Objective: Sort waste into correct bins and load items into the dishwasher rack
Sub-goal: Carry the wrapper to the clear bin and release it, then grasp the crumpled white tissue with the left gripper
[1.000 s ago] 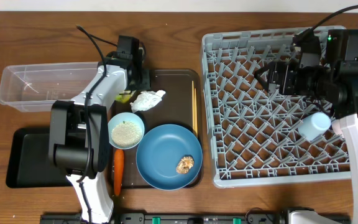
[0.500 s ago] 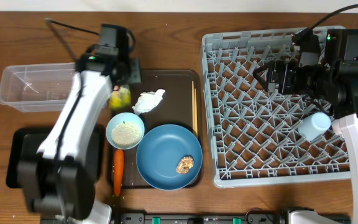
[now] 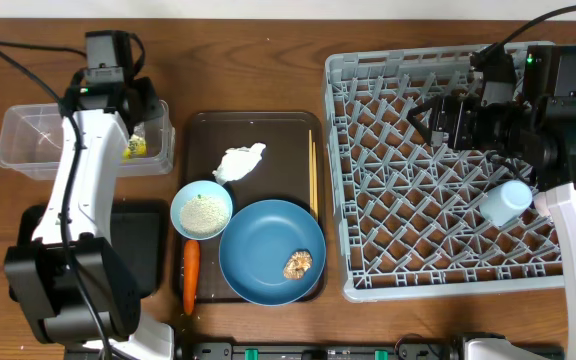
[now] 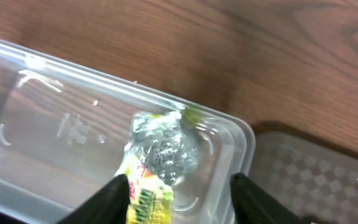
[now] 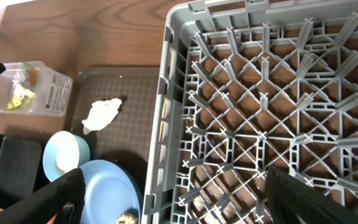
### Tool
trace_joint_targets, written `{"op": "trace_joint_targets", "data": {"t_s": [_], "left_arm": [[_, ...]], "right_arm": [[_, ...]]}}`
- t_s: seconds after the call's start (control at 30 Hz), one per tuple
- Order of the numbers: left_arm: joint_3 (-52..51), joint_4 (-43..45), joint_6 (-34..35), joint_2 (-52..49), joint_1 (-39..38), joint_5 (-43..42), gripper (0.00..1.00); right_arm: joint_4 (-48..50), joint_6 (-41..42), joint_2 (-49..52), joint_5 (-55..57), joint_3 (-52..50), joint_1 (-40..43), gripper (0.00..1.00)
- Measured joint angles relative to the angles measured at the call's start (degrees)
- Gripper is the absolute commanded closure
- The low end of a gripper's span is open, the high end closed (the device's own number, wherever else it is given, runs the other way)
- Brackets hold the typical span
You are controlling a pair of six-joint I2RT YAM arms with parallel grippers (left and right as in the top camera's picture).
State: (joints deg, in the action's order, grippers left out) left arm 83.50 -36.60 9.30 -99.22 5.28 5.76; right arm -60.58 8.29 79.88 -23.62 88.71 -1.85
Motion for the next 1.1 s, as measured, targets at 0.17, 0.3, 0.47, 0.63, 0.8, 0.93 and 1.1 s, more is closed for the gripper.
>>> {"op": "trace_joint_targets", "data": {"t_s": [0.17,0.3,0.47,0.63,0.8,0.93,1.1], "left_arm": [[0.0,-3.6,-0.1,0.0,-3.7,-8.2,0.39],[-1.6,-4.9,-3.7,0.0,-11.0,-10.7,0.29],[-7.0,-4.1,-6.5,-0.4,-18.7,-9.9,0.19],[-9.8,-1.0,-7.0,-5.0,-19.8,-9.6,0.19],[-9.8,1.6,-7.5,-10.6,-19.8,-9.7,0.20],[-9.9,2.8,-7.7,-12.8,-19.8,-9.9,0.34],[-9.9,3.8,-7.8,-12.9,-19.8,-9.9,0.59]], "right_arm": [[0.0,0.0,0.0,0.0,0.0,0.0,0.15],[0.0,0.0,0.0,0.0,0.0,0.0,0.15],[0.0,0.0,0.0,0.0,0.0,0.0,0.14],[0.0,0.0,0.0,0.0,0.0,0.0,0.14],[-0.6,0.0,0.0,0.0,0.0,0.0,0.14],[-0.7,0.0,0.0,0.0,0.0,0.0,0.14],[-0.6,0.0,0.0,0.0,0.0,0.0,0.16]]}}
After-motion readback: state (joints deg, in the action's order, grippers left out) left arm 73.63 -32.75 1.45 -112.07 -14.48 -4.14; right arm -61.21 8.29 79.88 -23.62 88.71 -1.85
